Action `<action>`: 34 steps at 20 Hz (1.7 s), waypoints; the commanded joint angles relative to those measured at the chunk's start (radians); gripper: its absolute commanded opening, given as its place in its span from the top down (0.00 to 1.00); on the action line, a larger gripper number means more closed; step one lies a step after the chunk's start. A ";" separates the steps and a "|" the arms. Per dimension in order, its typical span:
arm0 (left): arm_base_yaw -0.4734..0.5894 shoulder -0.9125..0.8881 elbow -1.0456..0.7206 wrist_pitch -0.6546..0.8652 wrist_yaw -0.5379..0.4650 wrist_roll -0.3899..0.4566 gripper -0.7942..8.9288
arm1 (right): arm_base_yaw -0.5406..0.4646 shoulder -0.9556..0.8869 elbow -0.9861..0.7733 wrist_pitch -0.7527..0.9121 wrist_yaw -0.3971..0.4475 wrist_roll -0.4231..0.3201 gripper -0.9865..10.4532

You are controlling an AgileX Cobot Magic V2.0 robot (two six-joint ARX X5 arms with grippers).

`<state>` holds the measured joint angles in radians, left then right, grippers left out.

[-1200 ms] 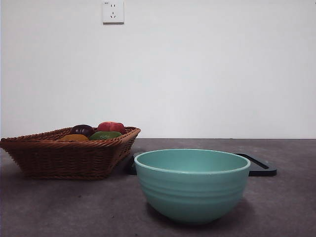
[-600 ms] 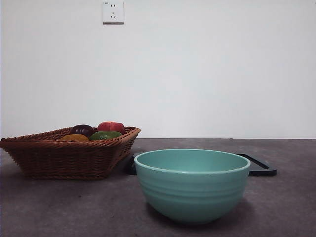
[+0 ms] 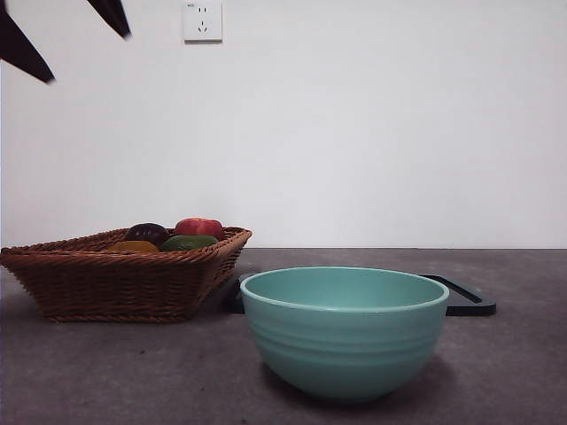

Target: Pick up the wifruite, put it on the bowl, pick up the plate, put it on desk

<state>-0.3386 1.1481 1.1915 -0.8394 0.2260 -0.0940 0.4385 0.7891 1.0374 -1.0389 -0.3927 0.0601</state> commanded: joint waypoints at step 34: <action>-0.029 0.652 0.063 0.231 -0.198 0.015 0.63 | 0.006 0.007 0.019 0.007 0.008 0.006 0.57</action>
<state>-0.3626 1.7775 1.2350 -0.6098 0.0292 -0.0902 0.4385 0.7891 1.0374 -1.0389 -0.3885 0.0597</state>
